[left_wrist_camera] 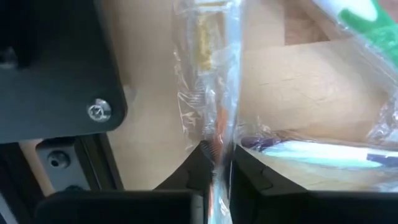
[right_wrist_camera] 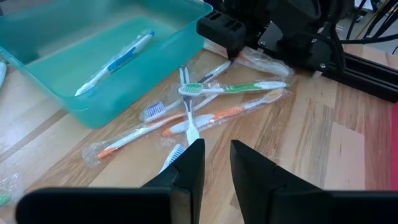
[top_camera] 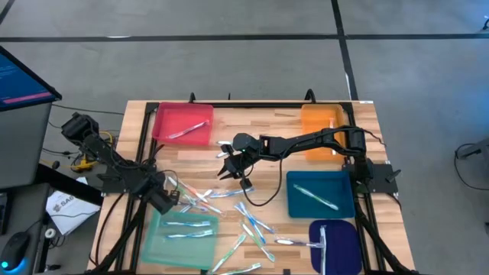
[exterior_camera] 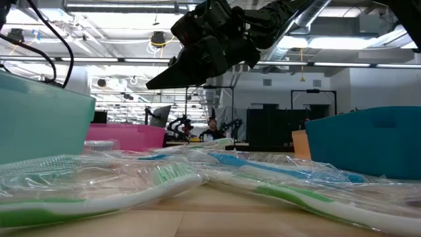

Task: Pick & Place Toothbrushes
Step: Put the orange toothbrush into the orange bin

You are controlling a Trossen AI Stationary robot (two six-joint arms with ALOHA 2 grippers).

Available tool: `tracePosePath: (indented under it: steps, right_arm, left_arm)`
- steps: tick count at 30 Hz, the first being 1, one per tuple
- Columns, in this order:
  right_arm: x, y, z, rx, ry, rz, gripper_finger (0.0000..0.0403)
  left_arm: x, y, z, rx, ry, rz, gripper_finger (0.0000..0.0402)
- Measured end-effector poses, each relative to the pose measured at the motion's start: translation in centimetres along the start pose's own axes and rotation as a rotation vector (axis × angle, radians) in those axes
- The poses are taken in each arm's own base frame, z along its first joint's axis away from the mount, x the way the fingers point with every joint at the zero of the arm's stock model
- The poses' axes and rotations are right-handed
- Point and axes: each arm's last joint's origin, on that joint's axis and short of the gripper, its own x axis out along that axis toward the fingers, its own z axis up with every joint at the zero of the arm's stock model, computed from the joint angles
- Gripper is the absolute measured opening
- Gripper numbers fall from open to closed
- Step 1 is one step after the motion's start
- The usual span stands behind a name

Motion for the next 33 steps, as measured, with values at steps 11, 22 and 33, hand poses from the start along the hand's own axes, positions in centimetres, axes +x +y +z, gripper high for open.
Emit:
tracePosePath:
  steps: [11,22,33]
  right_arm:
    - [0.0,0.0,0.0,0.0,0.0,0.0,0.0071]
    - [0.0,0.0,0.0,0.0,0.0,0.0,0.0071]
    - [0.0,0.0,0.01,-0.001,-0.001,0.0,0.0071]
  left_arm:
    - [-0.03,-0.44,0.64,0.07,-0.013,-0.013,0.0014]
    - [-0.05,-0.27,0.79,0.125,-0.039,0.001,0.001]
    - [-0.58,-0.88,0.89,0.172,-0.061,-0.031,0.001]
